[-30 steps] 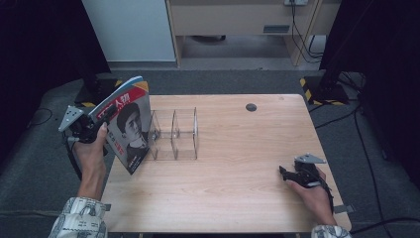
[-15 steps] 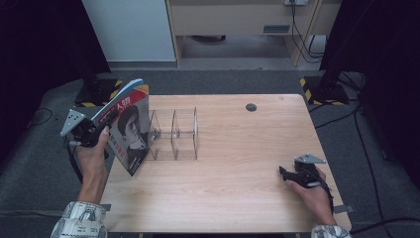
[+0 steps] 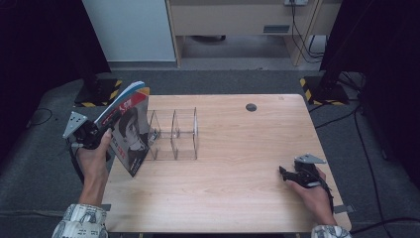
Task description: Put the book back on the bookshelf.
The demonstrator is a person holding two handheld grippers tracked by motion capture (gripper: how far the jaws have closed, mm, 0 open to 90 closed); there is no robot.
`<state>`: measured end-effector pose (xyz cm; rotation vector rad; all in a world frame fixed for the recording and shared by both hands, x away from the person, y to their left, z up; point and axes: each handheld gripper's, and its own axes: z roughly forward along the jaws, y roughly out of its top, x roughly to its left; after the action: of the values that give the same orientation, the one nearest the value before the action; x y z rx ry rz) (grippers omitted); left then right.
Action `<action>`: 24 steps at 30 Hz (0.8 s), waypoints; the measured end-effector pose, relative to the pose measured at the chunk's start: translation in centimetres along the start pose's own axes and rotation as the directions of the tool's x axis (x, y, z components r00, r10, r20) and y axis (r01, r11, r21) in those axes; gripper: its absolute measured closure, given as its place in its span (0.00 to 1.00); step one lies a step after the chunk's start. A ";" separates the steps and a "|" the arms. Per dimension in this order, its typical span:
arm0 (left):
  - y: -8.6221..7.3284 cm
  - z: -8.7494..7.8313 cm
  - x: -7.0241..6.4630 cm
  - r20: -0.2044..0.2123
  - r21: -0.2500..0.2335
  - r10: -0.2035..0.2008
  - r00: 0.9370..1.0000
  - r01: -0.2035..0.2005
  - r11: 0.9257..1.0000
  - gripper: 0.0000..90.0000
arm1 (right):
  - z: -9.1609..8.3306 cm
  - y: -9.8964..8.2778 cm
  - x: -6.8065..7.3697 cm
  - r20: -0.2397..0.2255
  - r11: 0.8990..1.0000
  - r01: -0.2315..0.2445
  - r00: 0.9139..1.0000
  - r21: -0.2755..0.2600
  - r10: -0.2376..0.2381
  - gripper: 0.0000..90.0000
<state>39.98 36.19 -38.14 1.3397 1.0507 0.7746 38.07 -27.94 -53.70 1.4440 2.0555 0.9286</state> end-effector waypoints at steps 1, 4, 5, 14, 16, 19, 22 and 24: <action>0.0 0.0 0.0 0.000 0.000 0.000 1.000 0.000 1.000 0.81 | 0.0 0.0 0.0 0.000 1.000 0.000 1.000 0.000 0.000 0.34; 0.0 -0.1 0.1 -0.007 0.000 -0.007 1.000 0.007 1.000 0.75 | 0.0 0.0 0.0 -0.001 1.000 0.001 1.000 0.000 -0.001 0.34; 0.0 -0.1 0.1 -0.007 0.000 -0.007 1.000 0.007 1.000 0.73 | 0.0 0.0 0.0 -0.001 1.000 0.001 1.000 0.000 -0.001 0.34; -0.1 -0.1 0.1 -0.012 -0.005 -0.002 1.000 0.002 1.000 0.62 | 0.0 0.0 0.0 -0.002 1.000 0.002 1.000 0.000 -0.002 0.34; -0.1 -0.1 0.1 -0.011 -0.004 -0.002 1.000 0.002 1.000 0.60 | 0.0 0.0 0.0 -0.004 1.000 0.004 1.000 0.001 -0.004 0.34; -0.1 -0.1 0.0 -0.013 0.005 0.007 1.000 -0.007 1.000 0.50 | 0.0 0.0 0.0 -0.004 1.000 0.003 1.000 0.001 -0.003 0.34; -0.2 -0.2 0.1 -0.008 0.009 0.007 1.000 -0.007 1.000 0.43 | 0.0 0.0 0.0 -0.004 1.000 0.003 1.000 0.001 -0.003 0.34; -0.2 -0.2 0.2 -0.007 0.009 0.008 1.000 -0.008 1.000 0.41 | 0.0 0.0 0.0 -0.004 1.000 0.003 1.000 0.001 -0.003 0.34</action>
<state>39.83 36.42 -38.31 1.3505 1.0568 0.7818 38.06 -27.93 -53.70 1.4407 2.0601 0.9301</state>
